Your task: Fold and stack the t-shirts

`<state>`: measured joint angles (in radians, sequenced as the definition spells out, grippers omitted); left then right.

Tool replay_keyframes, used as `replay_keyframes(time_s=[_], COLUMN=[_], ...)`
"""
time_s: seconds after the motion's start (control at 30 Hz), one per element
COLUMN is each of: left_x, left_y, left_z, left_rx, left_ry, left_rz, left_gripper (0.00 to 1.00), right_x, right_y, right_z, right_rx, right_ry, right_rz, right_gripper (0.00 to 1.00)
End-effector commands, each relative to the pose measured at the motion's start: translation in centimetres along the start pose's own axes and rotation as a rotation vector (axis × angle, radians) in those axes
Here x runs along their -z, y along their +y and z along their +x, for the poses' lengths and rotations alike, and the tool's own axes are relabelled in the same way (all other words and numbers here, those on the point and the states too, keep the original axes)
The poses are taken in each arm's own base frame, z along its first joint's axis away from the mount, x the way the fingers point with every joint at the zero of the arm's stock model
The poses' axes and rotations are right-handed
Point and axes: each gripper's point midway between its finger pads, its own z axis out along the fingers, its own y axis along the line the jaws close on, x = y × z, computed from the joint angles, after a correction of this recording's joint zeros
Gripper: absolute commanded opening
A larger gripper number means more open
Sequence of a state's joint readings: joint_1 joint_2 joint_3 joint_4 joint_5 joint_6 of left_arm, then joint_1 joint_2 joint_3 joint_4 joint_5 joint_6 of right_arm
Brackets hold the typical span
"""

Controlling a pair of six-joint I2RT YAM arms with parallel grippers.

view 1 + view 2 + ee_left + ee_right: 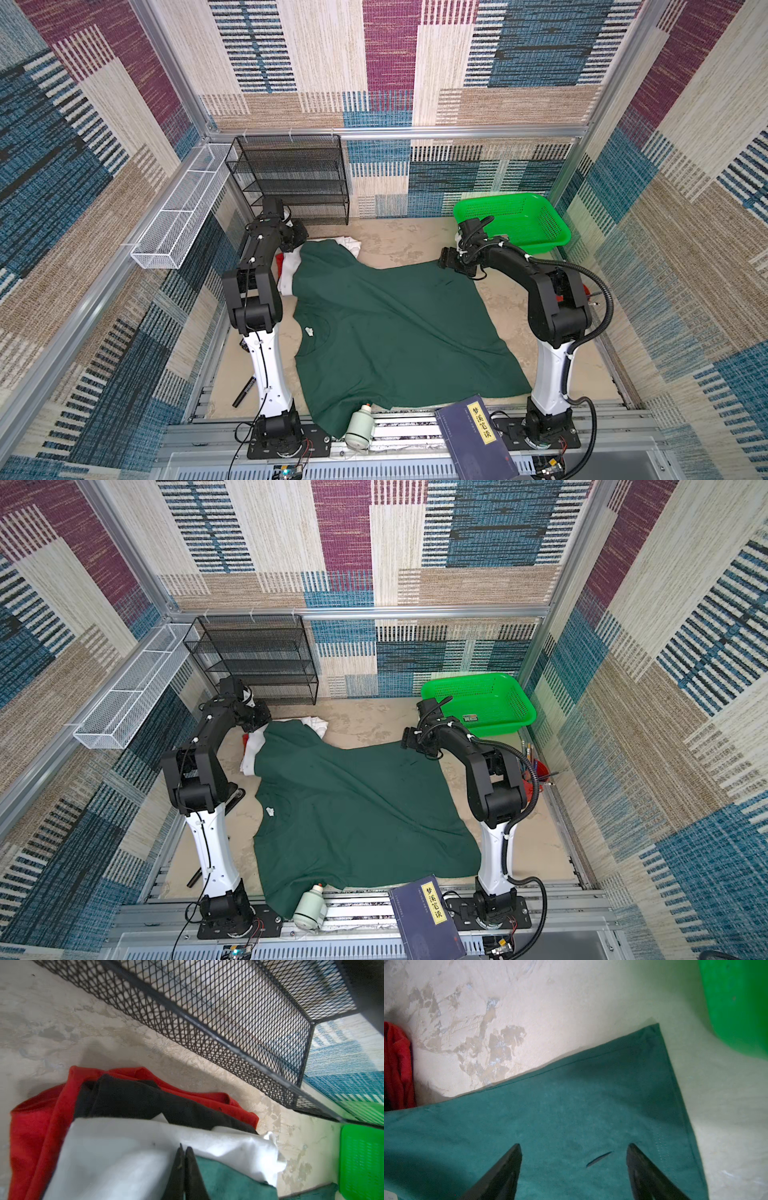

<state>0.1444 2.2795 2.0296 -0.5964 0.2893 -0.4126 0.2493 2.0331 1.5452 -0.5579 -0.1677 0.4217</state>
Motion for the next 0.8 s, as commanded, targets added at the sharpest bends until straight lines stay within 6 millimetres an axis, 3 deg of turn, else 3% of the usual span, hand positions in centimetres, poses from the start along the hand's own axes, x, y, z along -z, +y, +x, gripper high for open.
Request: replay_keyframes(time_s=[0.0, 0.27, 0.5, 0.77], left_x=[2.1, 3.3, 7.8, 11.3], left_y=[-0.2, -0.5, -3.2, -3.7], left_z=[-1.0, -0.6, -1.2, 0.7], left_rx=[-0.042, -0.036, -0.050, -0.046], left_ry=[-0.034, -0.031, -0.089, -0.102], left_rz=[-0.031, -0.030, 0.049, 0.070], left_gripper=[0.00, 0.00, 0.00, 0.00], right_x=[0.2, 0.7, 0.0, -2.2], right_y=[0.3, -0.3, -3.6, -3.7], right_z=[-1.3, -1.7, -3.4, -5.0], right_rx=[-0.005, -0.013, -0.035, -0.020], right_ry=[-0.034, -0.047, -0.059, -0.066], right_rz=[-0.016, 0.006, 0.204, 0.248], right_gripper=[0.80, 0.80, 0.79, 0.64])
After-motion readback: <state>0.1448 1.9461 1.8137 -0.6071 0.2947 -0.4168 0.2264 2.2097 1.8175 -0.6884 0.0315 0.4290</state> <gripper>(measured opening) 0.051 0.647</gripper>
